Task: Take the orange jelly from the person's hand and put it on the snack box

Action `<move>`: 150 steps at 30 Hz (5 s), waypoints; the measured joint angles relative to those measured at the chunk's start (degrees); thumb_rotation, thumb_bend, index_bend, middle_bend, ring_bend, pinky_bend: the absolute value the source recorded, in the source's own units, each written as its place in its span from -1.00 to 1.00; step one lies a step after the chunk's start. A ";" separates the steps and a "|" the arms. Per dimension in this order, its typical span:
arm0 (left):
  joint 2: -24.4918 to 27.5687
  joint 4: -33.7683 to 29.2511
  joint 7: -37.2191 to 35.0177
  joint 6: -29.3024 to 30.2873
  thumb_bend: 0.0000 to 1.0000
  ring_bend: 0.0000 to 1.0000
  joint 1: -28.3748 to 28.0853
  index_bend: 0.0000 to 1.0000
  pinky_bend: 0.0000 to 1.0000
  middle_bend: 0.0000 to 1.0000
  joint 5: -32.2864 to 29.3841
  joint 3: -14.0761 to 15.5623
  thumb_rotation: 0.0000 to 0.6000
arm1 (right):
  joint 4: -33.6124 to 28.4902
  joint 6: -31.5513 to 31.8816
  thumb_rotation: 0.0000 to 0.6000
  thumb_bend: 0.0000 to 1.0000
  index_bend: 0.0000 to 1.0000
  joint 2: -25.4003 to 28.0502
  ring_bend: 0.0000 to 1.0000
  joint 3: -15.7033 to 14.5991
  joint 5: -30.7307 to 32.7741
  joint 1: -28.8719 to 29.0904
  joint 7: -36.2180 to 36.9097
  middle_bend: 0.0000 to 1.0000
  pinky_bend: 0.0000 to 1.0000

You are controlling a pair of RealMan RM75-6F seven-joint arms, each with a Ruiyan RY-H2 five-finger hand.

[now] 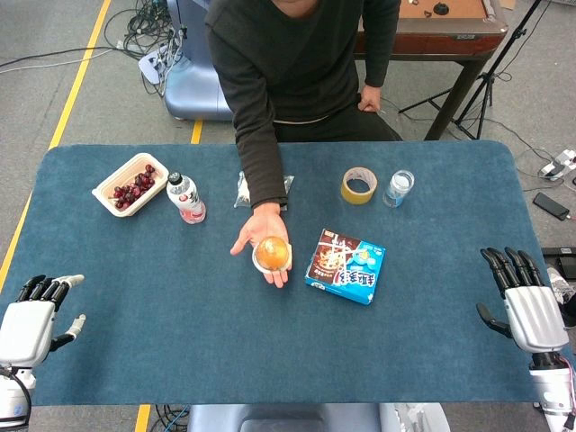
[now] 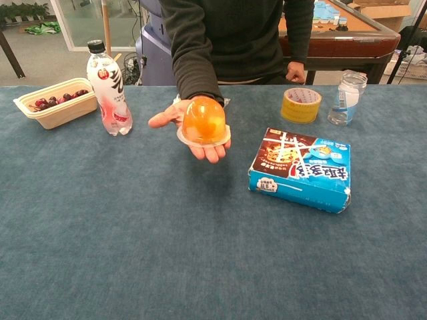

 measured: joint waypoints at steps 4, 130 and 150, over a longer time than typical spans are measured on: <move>-0.01 -0.02 0.09 -0.18 -0.40 -0.54 -0.22 -0.50 -0.74 -0.43 0.12 -0.09 1.00 | -0.10 0.07 1.00 -0.48 -1.00 0.17 -1.00 -0.05 0.04 -0.14 0.04 -0.81 -0.86; 1.12 1.83 -3.02 2.35 -0.40 -0.54 3.58 -0.32 -0.74 -0.43 0.84 1.13 1.00 | 8.00 -32.74 1.00 -0.03 0.52 -20.97 -0.01 12.95 18.55 46.64 -4.83 0.10 0.58; -0.20 2.14 -2.72 1.32 -0.40 -0.54 2.92 -0.32 -0.74 -0.43 1.43 1.42 1.00 | 10.77 -32.11 1.00 -0.03 0.52 -16.35 -0.01 4.69 17.12 38.10 -1.98 0.09 0.58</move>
